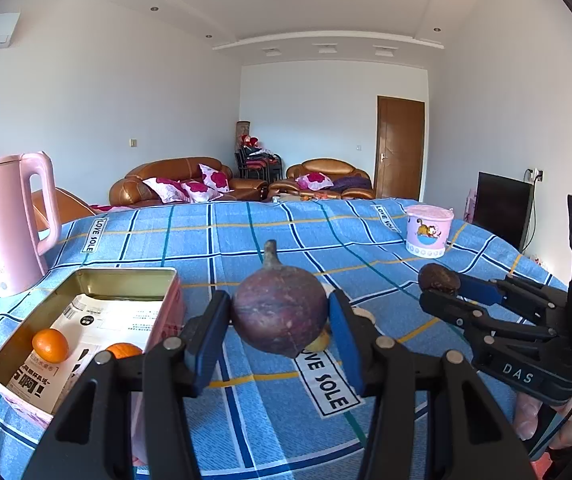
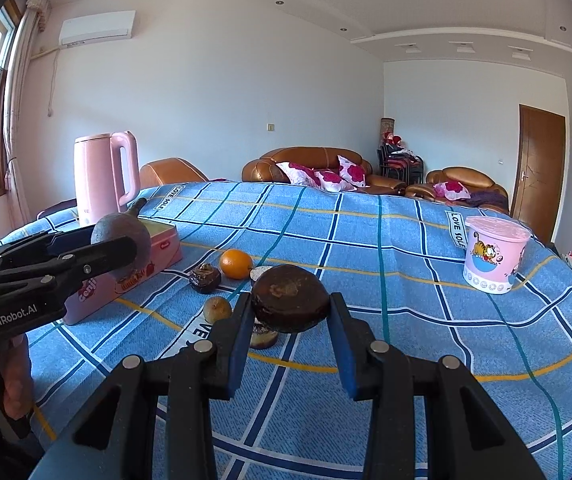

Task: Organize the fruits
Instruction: 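Lift both held fruits off the tablecloth toward the tin box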

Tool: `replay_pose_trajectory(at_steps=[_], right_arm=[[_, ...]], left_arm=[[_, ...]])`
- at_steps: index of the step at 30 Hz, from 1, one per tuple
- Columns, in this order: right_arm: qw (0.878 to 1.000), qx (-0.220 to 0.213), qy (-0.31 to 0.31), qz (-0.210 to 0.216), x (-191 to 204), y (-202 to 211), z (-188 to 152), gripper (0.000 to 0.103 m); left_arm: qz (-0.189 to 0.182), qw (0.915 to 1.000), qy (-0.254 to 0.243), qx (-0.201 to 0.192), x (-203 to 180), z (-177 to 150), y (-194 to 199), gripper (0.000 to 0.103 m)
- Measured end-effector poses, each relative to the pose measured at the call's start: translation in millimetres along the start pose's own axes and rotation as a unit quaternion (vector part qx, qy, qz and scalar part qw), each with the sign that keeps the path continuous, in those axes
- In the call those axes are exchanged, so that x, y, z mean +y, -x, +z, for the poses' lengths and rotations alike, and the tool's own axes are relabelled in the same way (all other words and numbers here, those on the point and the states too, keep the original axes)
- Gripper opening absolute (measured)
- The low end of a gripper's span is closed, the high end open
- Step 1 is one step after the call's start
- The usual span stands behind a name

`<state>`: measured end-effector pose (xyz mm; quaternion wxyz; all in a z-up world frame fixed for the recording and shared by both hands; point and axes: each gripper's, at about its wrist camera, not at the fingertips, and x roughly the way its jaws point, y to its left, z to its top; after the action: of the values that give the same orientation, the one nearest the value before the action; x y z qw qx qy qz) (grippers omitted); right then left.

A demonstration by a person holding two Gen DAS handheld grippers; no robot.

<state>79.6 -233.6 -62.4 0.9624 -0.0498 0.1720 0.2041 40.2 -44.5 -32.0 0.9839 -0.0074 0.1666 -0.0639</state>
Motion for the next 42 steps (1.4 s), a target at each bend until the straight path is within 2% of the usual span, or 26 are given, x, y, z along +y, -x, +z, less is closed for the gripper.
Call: replay_pose_trajectory(at_steps=[26, 35, 42], right_arm=[[0.999, -0.049, 0.005, 0.005, 0, 14, -2, 0.039], [0.999, -0.050, 0.009, 0.015, 10, 14, 8, 0.039], [0.998, -0.052, 0.019, 0.043, 27, 14, 23, 0.039]], left_arm=[[0.009, 0.9995, -0.016, -0.026, -2, 3, 12, 0.052], [0.020, 0.9994, -0.007, -0.029, 12, 9, 20, 0.052], [0.033, 0.9990, -0.006, -0.029, 21, 13, 26, 0.052]])
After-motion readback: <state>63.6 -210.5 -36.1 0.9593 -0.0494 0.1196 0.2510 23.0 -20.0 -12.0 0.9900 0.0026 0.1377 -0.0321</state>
